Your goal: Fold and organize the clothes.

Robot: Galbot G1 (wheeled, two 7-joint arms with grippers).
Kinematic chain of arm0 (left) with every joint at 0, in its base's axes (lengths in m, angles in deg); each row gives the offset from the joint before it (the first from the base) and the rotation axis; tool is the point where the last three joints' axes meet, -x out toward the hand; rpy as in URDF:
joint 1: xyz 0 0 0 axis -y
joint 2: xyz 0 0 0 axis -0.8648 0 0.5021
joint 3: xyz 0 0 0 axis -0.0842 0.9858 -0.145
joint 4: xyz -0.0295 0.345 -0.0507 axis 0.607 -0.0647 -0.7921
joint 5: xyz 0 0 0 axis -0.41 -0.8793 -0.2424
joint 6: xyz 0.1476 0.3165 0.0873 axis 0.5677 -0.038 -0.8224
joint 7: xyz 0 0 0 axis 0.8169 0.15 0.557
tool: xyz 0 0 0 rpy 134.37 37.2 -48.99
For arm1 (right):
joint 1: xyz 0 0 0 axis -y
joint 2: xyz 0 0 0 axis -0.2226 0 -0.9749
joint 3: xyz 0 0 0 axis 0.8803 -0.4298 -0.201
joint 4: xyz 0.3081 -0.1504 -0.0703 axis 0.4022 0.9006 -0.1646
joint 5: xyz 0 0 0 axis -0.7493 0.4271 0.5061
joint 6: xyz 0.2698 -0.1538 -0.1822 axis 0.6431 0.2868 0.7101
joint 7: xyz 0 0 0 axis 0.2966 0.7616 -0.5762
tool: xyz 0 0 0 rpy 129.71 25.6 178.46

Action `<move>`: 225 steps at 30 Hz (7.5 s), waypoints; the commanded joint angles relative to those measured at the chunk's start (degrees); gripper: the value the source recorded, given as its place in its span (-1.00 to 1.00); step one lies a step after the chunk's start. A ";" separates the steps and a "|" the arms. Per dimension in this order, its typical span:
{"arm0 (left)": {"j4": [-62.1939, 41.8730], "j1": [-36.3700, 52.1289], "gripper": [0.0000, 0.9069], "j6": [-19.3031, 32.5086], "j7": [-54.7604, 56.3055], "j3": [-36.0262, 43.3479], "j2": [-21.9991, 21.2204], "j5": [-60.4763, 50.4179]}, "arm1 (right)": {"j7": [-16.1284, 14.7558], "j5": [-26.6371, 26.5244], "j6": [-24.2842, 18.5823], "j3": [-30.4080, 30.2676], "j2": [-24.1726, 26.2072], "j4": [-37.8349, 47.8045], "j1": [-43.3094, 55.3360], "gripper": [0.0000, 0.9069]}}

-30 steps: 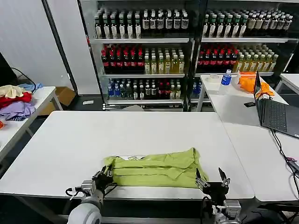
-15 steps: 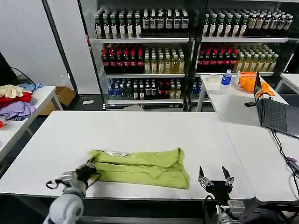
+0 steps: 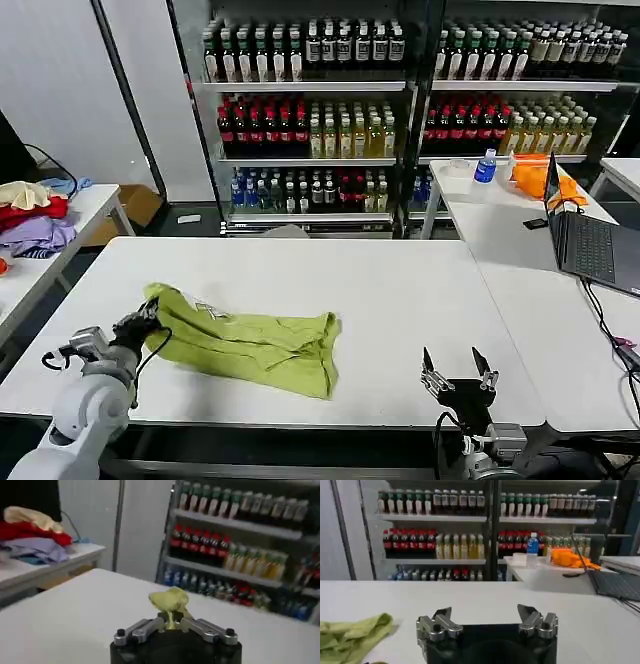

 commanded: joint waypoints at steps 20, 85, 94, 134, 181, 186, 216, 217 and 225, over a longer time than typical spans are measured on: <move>5.37 0.53 -0.96 -1.07 0.88 19.42 -16.96 15.28 | 0.01 -1.33 0.31 -0.14 0.06 0.90 1.79 1.00; -9.07 1.41 -0.96 -10.10 -7.94 8.87 -12.94 13.40 | 0.12 -3.09 1.92 3.84 -0.30 -2.46 -0.22 1.00; -7.52 0.68 -0.96 -8.62 -8.40 7.60 -13.77 17.38 | 0.20 -3.20 1.95 4.83 0.45 -4.17 -2.15 1.00; -8.82 3.40 -0.96 1.14 -20.03 19.20 2.75 -35.48 | 0.13 -4.24 0.68 7.28 1.83 -6.67 -3.20 1.00; -2.67 11.93 1.00 11.79 -6.04 27.48 -15.90 -25.58 | 3.53 -7.04 0.91 0.54 3.13 4.69 10.91 1.00; -4.09 8.14 1.00 12.81 -5.67 21.92 -9.62 -28.21 | 7.66 -15.74 6.50 -7.52 1.82 17.30 23.82 1.00; -2.91 2.18 1.00 11.75 -5.36 16.71 -10.05 -31.10 | 14.27 -37.56 12.11 -15.23 -6.08 47.30 47.95 -1.00; -2.75 2.12 1.00 11.74 -5.42 16.65 -10.13 -31.14 | 14.11 -37.43 12.20 -15.21 -6.15 47.14 47.81 -1.00; -2.04 1.51 1.00 10.62 -5.31 16.37 -10.66 -31.04 | 11.26 -34.60 11.23 -14.76 -6.80 50.77 50.29 -1.00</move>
